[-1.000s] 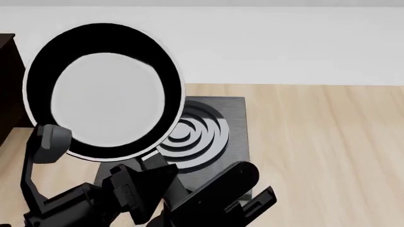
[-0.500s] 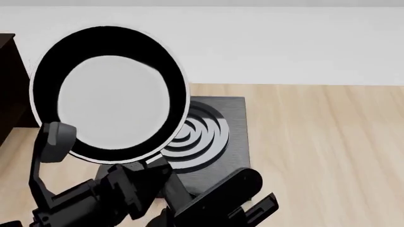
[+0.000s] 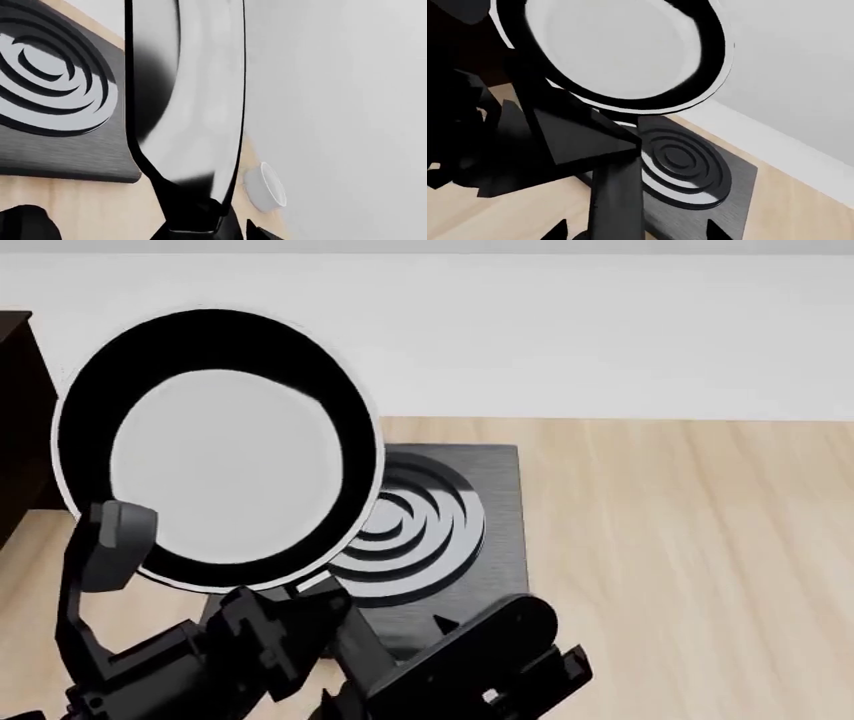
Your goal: Put the frying pan on the cabinet shelf.
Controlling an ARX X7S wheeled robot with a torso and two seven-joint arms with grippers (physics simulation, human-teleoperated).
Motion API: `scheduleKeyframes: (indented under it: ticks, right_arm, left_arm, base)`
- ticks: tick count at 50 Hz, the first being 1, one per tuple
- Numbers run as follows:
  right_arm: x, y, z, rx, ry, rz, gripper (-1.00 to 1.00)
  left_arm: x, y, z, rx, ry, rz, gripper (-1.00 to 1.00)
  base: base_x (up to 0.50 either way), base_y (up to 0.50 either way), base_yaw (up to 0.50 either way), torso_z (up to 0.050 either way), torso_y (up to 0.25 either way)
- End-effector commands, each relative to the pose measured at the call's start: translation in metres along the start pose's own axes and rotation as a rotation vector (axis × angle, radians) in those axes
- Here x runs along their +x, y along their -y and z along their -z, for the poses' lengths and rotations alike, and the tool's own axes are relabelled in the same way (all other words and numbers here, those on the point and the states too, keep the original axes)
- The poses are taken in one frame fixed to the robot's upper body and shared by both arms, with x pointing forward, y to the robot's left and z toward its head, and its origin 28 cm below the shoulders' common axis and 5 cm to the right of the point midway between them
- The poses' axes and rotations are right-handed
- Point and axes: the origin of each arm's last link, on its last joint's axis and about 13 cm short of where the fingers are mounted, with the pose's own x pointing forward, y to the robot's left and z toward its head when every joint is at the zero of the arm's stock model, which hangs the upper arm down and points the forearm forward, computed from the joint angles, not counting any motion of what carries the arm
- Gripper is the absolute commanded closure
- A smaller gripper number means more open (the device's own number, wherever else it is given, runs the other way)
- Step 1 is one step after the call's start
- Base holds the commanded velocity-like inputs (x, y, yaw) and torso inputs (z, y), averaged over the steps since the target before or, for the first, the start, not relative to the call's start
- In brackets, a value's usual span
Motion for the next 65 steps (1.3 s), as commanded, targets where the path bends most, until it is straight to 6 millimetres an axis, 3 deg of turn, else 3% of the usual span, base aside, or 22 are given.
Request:
scheduleKeyframes:
  ticks: [1, 14, 32, 41, 55, 65]
  right_arm:
    - [-0.001, -0.001, -0.005, -0.025, 0.032, 0.043, -1.0]
    - [-0.011, -0.003, -0.013, -0.024, 0.056, 0.054, -1.0]
    - [-0.022, -0.004, -0.018, 0.002, 0.063, 0.061, -1.0]
    - [-0.024, -0.003, -0.019, 0.028, 0.071, 0.082, -1.0]
    - [-0.025, -0.003, -0.013, 0.051, 0.062, 0.096, -1.0]
    - [-0.025, -0.004, -0.009, 0.059, 0.051, 0.096, -1.0]
  left_arm:
    - [0.001, 0.0, -0.01, -0.018, 0.07, 0.053, 1.0]
    - [0.002, 0.004, -0.026, -0.029, 0.135, 0.071, 1.0]
    - [0.016, 0.012, -0.111, -0.068, 0.303, 0.021, 1.0]
    - [0.016, -0.001, -0.136, -0.122, 0.356, -0.04, 1.0]
    - [-0.005, -0.005, -0.18, -0.232, 0.502, -0.063, 1.0]
    - [-0.017, -0.019, -0.201, -0.261, 0.552, -0.133, 1.0]
  base:
    - [0.0, 0.0, 0.0, 0.0, 0.0]
    - [0.0, 0.0, 0.0, 0.0, 0.002]
    - [0.0, 0.0, 0.0, 0.001, 0.002]
    - [0.0, 0.0, 0.0, 0.001, 0.001]
    - [0.0, 0.0, 0.0, 0.001, 0.002]
    - [0.0, 0.0, 0.0, 0.0, 0.002]
